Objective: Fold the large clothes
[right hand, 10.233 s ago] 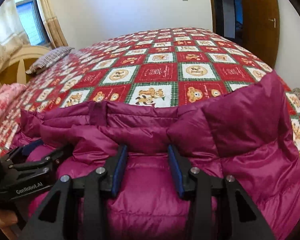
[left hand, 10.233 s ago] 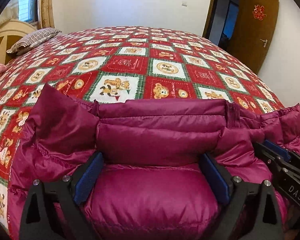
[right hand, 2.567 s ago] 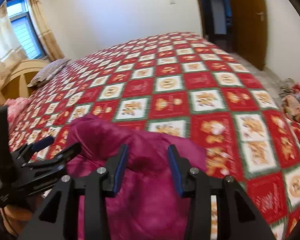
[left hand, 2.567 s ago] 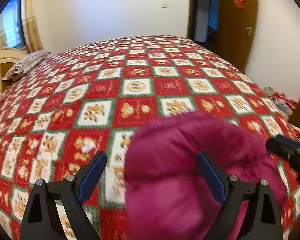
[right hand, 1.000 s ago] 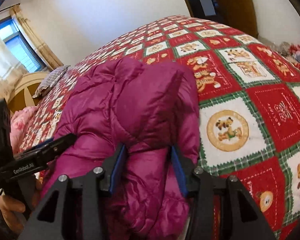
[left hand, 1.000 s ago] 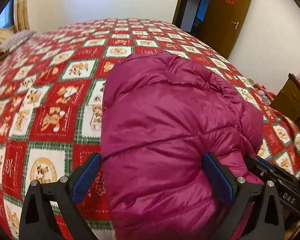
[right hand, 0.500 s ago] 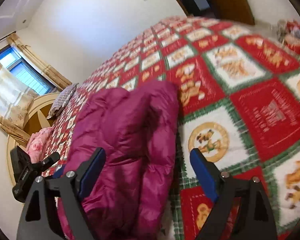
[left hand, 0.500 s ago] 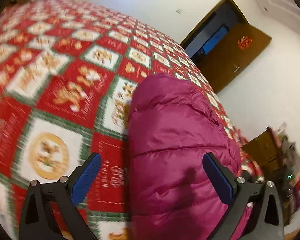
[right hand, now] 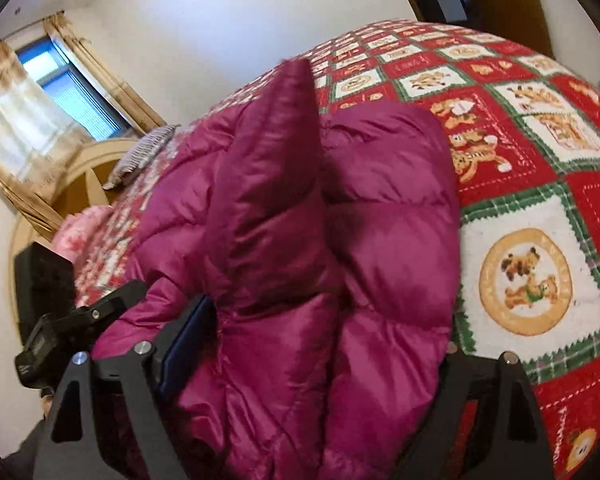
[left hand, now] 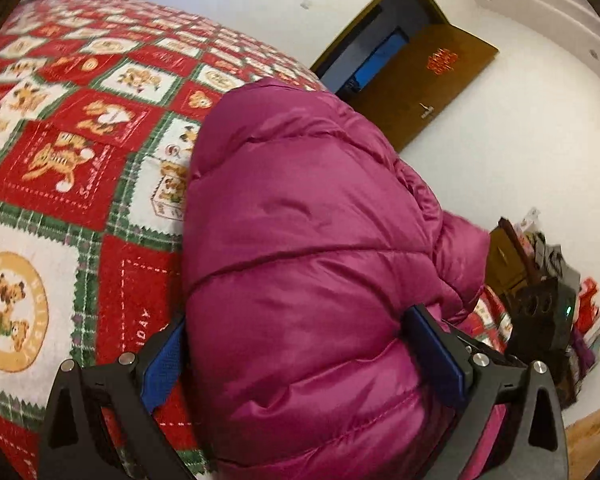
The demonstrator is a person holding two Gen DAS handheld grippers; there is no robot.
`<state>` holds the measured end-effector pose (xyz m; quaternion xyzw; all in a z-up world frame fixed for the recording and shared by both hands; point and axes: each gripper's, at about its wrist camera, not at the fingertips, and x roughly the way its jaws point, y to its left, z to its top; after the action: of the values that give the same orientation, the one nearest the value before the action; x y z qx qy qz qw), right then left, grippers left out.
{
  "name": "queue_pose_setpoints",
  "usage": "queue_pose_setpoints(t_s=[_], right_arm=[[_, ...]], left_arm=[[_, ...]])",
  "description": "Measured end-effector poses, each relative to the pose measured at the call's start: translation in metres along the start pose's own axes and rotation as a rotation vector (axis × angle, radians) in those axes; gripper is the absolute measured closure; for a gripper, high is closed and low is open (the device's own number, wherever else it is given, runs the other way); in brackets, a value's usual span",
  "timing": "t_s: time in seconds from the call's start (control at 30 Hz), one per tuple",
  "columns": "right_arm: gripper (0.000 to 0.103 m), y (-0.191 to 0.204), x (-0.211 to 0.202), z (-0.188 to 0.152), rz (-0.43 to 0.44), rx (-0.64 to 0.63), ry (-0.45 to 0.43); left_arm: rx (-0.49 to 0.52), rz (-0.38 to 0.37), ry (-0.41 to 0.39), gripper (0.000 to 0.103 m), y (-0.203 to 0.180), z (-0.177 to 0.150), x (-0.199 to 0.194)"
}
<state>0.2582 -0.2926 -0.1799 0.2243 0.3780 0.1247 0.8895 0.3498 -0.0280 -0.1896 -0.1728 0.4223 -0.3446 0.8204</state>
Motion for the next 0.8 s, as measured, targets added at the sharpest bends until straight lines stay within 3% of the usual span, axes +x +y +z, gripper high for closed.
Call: queue_pose_setpoints(t_s=[0.07,0.13,0.17,0.27,0.53,0.67,0.8], right_arm=[[0.037,0.003,0.001,-0.001,0.015,-0.004,0.028],[0.046,0.007,0.000,-0.003,0.013,-0.004,0.043],[0.049,0.009,-0.002,-0.004,0.009,-0.002,0.047],[0.056,0.020,-0.014,-0.018,0.000,-0.008,0.052],[0.065,0.029,-0.066,-0.047,0.006,-0.008,0.020],[0.066,0.025,-0.102,-0.040,-0.027,-0.022,-0.048],[0.066,0.008,-0.147,-0.022,-0.089,-0.033,-0.134]], left_arm=[[0.006,0.009,-0.009,0.007,0.002,-0.001,-0.004],[0.007,0.007,-0.003,0.016,0.000,-0.003,-0.009],[-0.001,-0.005,-0.002,0.022,0.002,-0.008,-0.017],[-0.010,-0.009,-0.002,0.023,0.002,-0.020,-0.034],[-0.021,-0.076,0.006,0.023,-0.017,-0.053,-0.079],[0.015,-0.111,0.004,0.023,-0.052,-0.050,-0.082],[0.048,-0.138,0.021,0.023,-0.095,-0.027,-0.061]])
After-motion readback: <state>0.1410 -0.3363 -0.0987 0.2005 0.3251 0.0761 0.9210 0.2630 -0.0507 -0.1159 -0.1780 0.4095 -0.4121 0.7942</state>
